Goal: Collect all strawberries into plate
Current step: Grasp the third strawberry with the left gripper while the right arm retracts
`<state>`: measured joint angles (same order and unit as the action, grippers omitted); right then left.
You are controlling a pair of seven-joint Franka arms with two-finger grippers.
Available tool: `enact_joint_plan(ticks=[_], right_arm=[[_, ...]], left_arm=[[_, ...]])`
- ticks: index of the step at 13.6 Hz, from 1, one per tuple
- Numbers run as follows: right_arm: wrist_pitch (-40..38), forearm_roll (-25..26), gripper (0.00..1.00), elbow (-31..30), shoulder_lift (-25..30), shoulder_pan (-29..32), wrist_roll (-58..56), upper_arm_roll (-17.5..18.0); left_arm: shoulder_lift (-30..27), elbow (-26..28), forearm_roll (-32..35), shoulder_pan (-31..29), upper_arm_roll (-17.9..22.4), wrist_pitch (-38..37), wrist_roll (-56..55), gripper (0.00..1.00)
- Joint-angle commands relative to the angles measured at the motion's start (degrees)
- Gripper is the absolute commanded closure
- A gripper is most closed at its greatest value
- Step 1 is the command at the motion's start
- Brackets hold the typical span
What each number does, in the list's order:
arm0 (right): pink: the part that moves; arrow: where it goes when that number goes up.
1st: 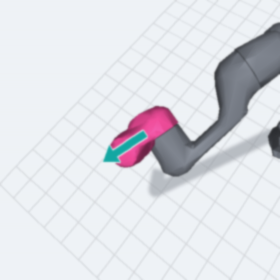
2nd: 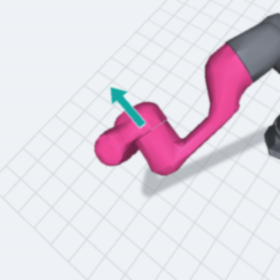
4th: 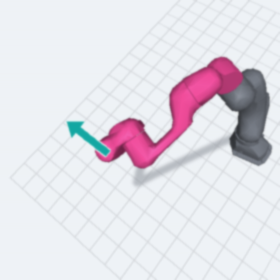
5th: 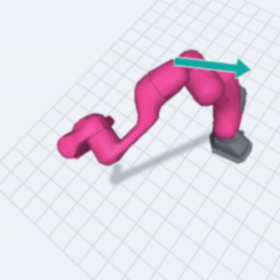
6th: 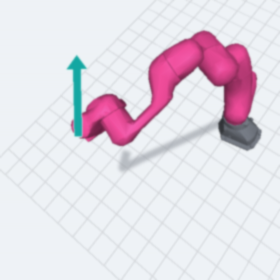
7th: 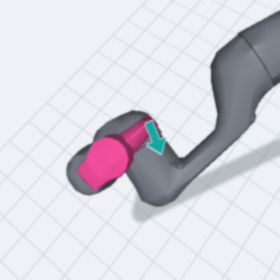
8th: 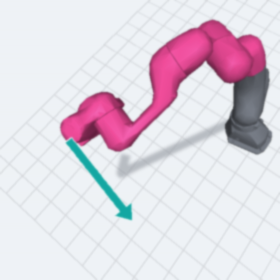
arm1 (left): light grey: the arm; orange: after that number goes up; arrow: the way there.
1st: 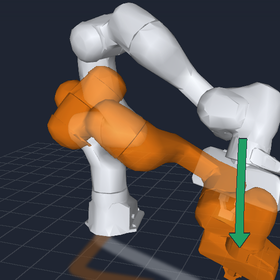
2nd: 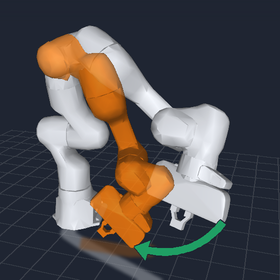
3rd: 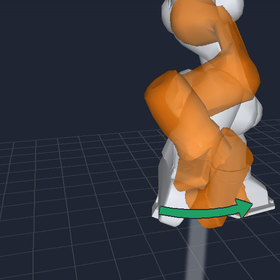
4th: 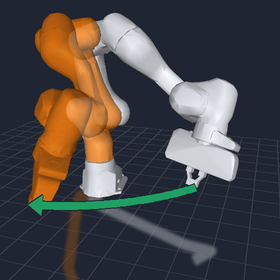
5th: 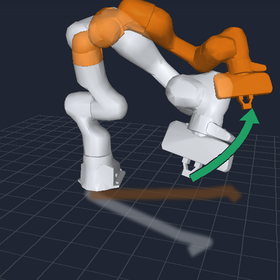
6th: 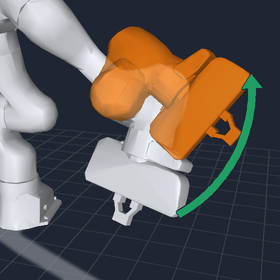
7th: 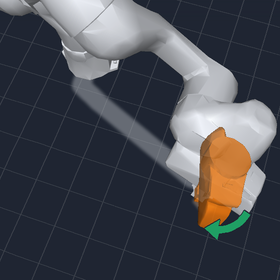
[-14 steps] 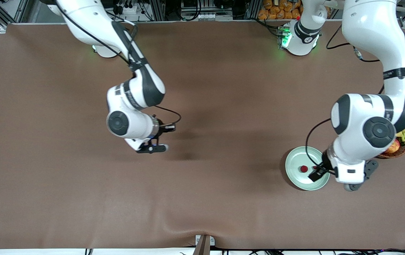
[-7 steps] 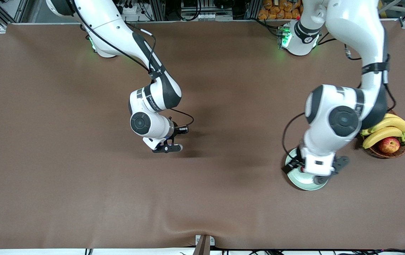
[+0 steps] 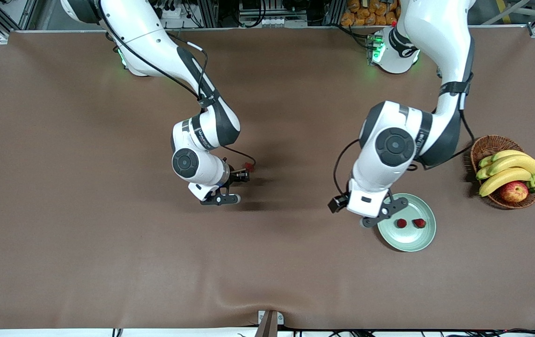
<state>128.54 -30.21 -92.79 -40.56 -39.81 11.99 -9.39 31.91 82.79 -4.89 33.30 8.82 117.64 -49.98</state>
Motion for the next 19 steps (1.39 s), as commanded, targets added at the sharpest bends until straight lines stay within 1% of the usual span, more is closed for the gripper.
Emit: enact_joint_plan(ticks=[1,2,3,4,7,8,9,10,12,13,14,15,16,18,19], right_arm=[[-1.61,-0.2,0.05,0.15,2.93,2.71,-0.57,-0.72],[-3.71,0.14,0.0,0.15,4.69,4.12,-0.48,-1.07],[-6.34,1.8,0.0,0.15,6.71,5.78,-0.48,-1.85],[-9.93,4.69,0.0,0.41,8.73,7.54,-0.57,-2.12],[-20.05,11.64,0.0,0.59,16.72,12.2,-0.13,-2.12],[-23.04,14.27,0.0,0.59,19.27,13.52,-0.13,-2.04],[-26.11,16.21,0.0,0.76,21.73,14.93,-0.13,-1.86],[-29.54,17.1,0.0,1.46,24.02,16.51,-0.13,-1.86],[-35.43,17.9,0.0,3.39,28.06,20.02,-0.3,-1.69],[-38.5,19.12,0.0,4.36,30.0,22.13,-0.48,-1.25],[-41.67,20.7,0.0,6.02,31.41,24.15,-0.65,-0.55],[-44.31,21.5,0.0,7.43,32.38,26.69,-0.83,0.5],[-46.86,21.59,0.0,8.93,33.17,30.37,-1.53,2.6],[-52.22,22.03,0.0,10.87,34.4,37.23,-7.56,6.3],[-53.29,23.69,0.0,11.13,34.93,38.05,-10.38,6.31]], left_arm=[[-0.97,0.18,0.14,-0.33,-1.69,-0.39,-3.27,0.0],[-1.15,0.09,0.14,-0.25,-1.7,-0.39,-4.94,0.0],[-1.85,0.09,0.23,-0.08,-1.7,-0.39,-7.04,0.0],[-1.85,0.09,0.41,0.45,-2.05,-0.39,-9.06,0.0],[-1.85,-0.61,0.59,4.92,-2.75,-0.3,-16.45,0.0],[-1.07,-0.88,0.15,5.63,-3.01,0.13,-18.29,0.0],[1.11,-2.36,-1.51,5.64,-5.28,1.7,-19.44,0.0],[2.27,-3.24,-4.05,5.47,-6.95,1.98,-20.06,0.0],[2.45,-3.25,-4.95,6.34,-7.58,2.07,-22.16,0.0],[3.32,-3.16,-4.95,7.04,-7.76,2.42,-23.66,0.0],[5.33,-3.6,-4.95,7.57,-7.76,4.08,-24.63,0.0],[6.31,-3.6,-4.95,7.92,-7.85,7.14,-27.69,0.0],[7.1,-3.52,-4.95,8.97,-7.76,8.65,-31.89,0.0],[7.99,-3.34,-4.95,10.55,-7.85,8.75,-37.71,0.0],[8.34,-3.43,-4.95,11.78,-7.85,8.84,-41.48,0.0]])
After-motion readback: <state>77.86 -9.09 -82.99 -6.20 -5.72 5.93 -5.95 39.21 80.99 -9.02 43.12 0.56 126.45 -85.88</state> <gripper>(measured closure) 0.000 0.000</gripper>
